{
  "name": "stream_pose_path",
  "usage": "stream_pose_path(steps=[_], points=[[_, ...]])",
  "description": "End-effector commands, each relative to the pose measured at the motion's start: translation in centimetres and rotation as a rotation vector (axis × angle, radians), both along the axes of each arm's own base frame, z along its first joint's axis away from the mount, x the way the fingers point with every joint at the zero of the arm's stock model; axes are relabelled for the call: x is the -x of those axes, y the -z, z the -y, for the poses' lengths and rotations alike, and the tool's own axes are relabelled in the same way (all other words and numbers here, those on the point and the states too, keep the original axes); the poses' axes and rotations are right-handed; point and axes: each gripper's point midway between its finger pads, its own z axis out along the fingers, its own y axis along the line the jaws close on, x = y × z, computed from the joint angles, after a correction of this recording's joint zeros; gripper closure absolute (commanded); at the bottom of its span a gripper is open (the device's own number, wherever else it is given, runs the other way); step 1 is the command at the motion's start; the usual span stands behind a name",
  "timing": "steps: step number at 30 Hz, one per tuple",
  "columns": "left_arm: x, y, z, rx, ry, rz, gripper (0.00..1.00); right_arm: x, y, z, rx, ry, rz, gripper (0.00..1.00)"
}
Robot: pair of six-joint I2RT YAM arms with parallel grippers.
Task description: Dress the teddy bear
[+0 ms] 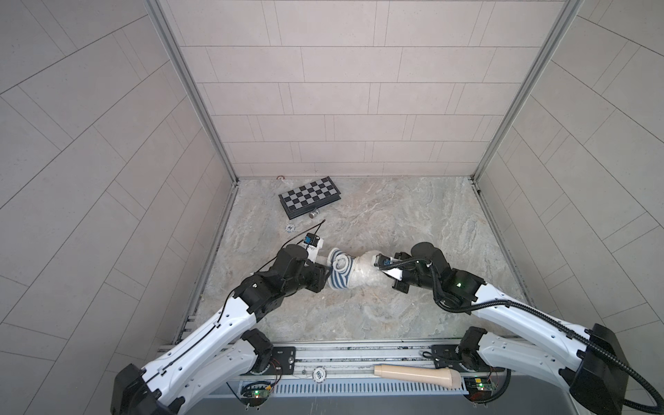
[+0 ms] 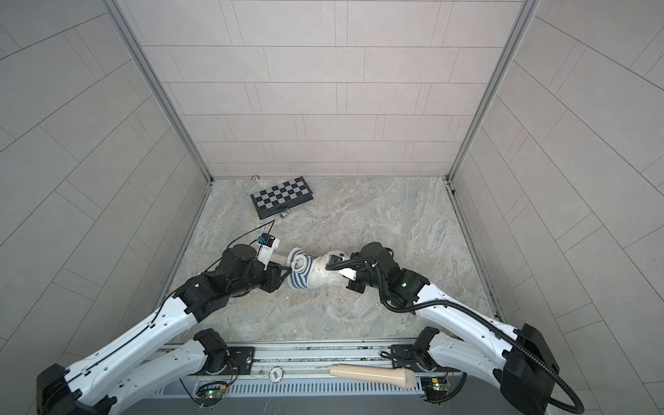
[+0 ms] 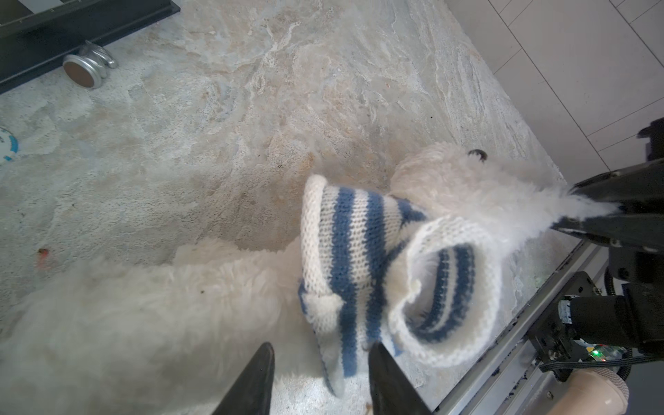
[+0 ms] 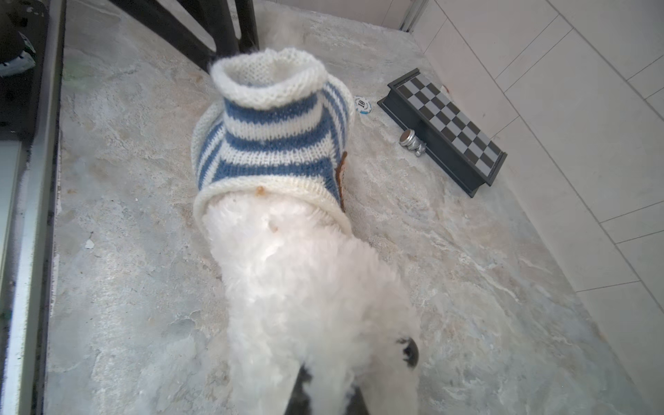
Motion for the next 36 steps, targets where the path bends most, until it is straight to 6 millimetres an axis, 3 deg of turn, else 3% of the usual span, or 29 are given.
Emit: stream_pose_path(steps=[1,3,9,12,20,27,36], points=[[0.4,-2.3,0.1,0.01,0.029,0.028,0.52,-1.0,-2.6,-0.7,-0.022,-0.022,0.174,1.0],[0.3,-3.0,0.3,0.018,0.035,0.037,0.52,-0.8,-1.3,-0.6,0.005,-0.032,0.166,1.0],[-0.5,-4.6,1.1,0.057,0.037,0.052,0.51,-0.3,-0.5,-1.1,0.049,-0.076,0.224,1.0],[-1.4,-4.3,1.6,0.061,0.027,0.037,0.51,-0.3,-0.1,-1.2,0.067,-0.082,0.249,1.0],[-3.3,0.1,2.3,-0.045,0.011,-0.06,0.6,-0.5,1.5,-1.6,0.118,-0.097,0.279,0.98],[-2.4,3.1,2.2,-0.063,0.011,-0.116,0.65,-1.0,2.2,-1.6,0.138,-0.07,0.316,0.9],[-1.0,4.9,3.0,-0.047,0.031,-0.162,0.72,-2.5,2.5,-1.8,0.134,-0.013,0.345,0.72]])
